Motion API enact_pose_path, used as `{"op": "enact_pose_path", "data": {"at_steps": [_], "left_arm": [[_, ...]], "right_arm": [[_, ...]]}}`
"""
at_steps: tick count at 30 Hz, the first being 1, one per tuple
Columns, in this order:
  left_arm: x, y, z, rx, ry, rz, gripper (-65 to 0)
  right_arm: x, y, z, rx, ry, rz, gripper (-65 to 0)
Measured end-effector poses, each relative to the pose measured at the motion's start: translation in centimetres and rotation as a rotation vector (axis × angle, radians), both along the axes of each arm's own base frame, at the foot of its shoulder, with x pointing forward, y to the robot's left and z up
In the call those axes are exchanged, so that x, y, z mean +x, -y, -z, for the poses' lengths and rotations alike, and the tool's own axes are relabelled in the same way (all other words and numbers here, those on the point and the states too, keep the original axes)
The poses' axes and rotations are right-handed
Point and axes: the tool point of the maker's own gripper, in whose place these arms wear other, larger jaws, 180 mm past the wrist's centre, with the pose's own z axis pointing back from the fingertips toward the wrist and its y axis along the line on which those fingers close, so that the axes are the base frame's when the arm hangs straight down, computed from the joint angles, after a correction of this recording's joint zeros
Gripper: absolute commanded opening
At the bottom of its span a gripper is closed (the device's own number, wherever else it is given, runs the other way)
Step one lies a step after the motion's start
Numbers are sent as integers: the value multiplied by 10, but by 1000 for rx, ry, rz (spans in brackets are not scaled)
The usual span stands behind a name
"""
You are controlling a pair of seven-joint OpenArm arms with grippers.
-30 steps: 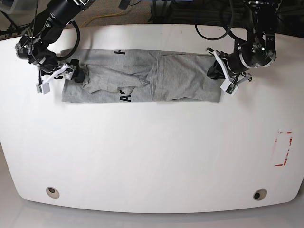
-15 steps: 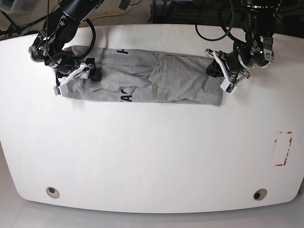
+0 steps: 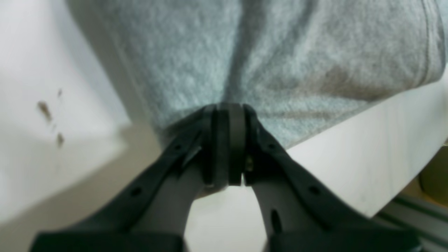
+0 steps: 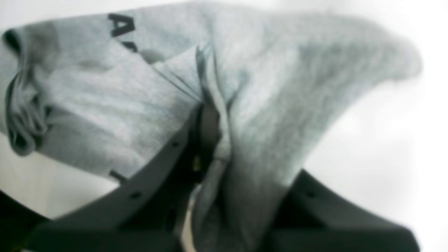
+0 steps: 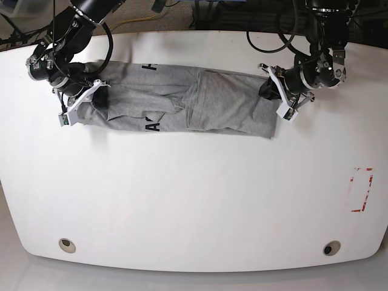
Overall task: Fold the T-shirt properly
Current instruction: 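Lift the shirt end with the right gripper and fold it toward the left gripper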
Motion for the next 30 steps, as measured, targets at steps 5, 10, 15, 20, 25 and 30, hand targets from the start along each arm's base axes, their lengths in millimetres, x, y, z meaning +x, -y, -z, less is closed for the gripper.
{"op": "enact_pose_path", "data": {"at_steps": [5,10,15,20,25,30], "left_arm": [[6,25,5,-33,-4,27,-612],[8,52,10,-29,1,60,-612],[7,68,11,-36,5,68,-612],[6,70,12,-33,4,69,-612],[2,71,13,-41,1,64,-612],[0,71,14,-42,-2,64,-612]], "right_arm": [[5,1,-31,-95,60,-42,-650],[23,-53,-54,47,186,-209,-650],[29,-80,-67,125,244,-282,-650],[40,-124,-74,191,267,-369,-650],[49,-161,-79,307,304,-416,-650],[57,-189,-64,383,262,-458,-650]]}}
